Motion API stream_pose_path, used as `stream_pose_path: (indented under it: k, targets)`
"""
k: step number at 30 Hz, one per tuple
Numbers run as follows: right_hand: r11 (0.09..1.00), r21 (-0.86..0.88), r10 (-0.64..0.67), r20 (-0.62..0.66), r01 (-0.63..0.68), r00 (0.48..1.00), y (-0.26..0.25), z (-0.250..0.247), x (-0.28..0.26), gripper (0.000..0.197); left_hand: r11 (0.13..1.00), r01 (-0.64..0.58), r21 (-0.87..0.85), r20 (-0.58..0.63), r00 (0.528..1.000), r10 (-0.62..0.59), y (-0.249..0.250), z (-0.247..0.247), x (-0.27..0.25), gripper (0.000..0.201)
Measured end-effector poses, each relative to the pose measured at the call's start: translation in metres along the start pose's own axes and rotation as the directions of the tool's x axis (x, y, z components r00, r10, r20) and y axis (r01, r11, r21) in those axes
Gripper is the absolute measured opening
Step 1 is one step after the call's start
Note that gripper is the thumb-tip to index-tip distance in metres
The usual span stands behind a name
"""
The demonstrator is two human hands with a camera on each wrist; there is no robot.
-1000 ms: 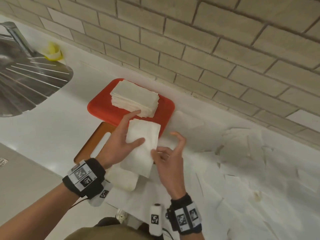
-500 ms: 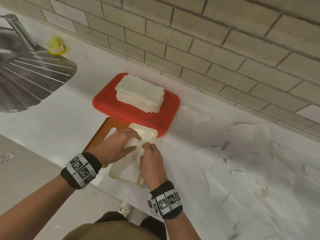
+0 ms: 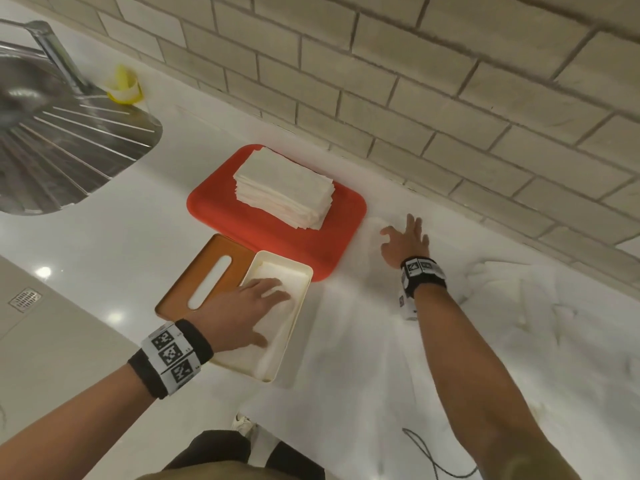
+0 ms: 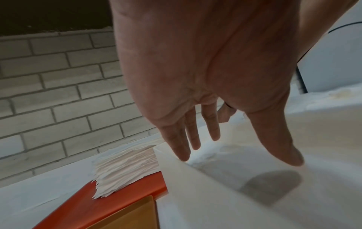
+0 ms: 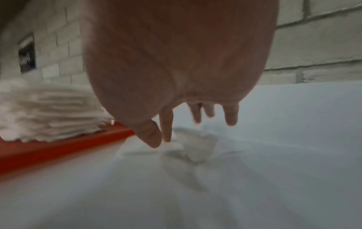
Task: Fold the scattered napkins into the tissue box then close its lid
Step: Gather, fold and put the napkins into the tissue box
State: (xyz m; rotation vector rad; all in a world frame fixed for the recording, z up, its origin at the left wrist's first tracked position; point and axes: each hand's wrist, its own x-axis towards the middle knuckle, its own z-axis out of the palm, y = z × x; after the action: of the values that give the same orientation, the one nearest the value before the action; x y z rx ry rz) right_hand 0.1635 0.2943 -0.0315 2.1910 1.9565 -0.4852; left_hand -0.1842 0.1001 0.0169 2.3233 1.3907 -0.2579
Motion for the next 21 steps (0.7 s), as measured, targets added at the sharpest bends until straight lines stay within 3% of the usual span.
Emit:
stream_pose_path:
  k: [3, 7, 9, 12, 14, 17, 19, 20, 21]
  targets:
    - [0.999, 0.039, 0.015, -0.062, -0.013, 0.998, 0.007, -0.010, 0.003, 0.052, 0.997, 0.008, -0.072, -0.106, 0.994, -0.016, 0.005, -0.008, -0.010, 0.083]
    - [0.935, 0.353, 0.100, -0.375, 0.042, 0.922, -0.011, -0.039, -0.044, 0.030, 0.987, -0.005, -0.161, -0.306, 0.951, -0.045, 0.007, -0.026, -0.021, 0.061]
    - [0.808, 0.567, 0.158, -0.468, 0.159, 0.869, -0.026, -0.054, -0.078, 0.014, 0.986, -0.020, -0.164, -0.402, 0.914, -0.048, 0.008, -0.035, -0.023, 0.049]
    - [0.458, 0.818, 0.204, -0.478, 0.348, 0.854, -0.054, -0.070, -0.140, 0.023, 0.958, -0.025, -0.284, -0.447, 0.888, -0.109, 0.007, -0.045, -0.020, 0.044]
    - [0.236, 0.864, 0.173, -0.487, 0.444, 0.856, -0.079, -0.075, -0.181, 0.029, 0.838, -0.066, -0.541, -0.381, 0.908, -0.175, 0.008, -0.052, -0.018, 0.047]
    - [0.121, 0.891, 0.086, -0.448, 0.437, 0.890, -0.114, -0.059, -0.227, 0.029, 0.489, -0.144, -0.860, -0.291, 0.927, -0.238, 0.015, -0.058, -0.012, 0.050]
    - [0.195, 0.910, 0.036, -0.380, 0.366, 0.924, -0.130, -0.031, -0.244, 0.027, 0.231, -0.173, -0.957, -0.240, 0.923, -0.300, 0.016, -0.060, -0.006, 0.047]
    - [0.268, 0.907, 0.015, -0.339, 0.323, 0.941, -0.135, -0.016, -0.251, 0.024, 0.197, -0.184, -0.963, -0.244, 0.908, -0.341, 0.012, -0.058, -0.004, 0.047]
    - [0.344, 0.896, 0.002, -0.300, 0.281, 0.954, -0.141, -0.001, -0.258, 0.022, 0.260, -0.193, -0.946, -0.282, 0.884, -0.372, 0.005, -0.054, -0.001, 0.050]
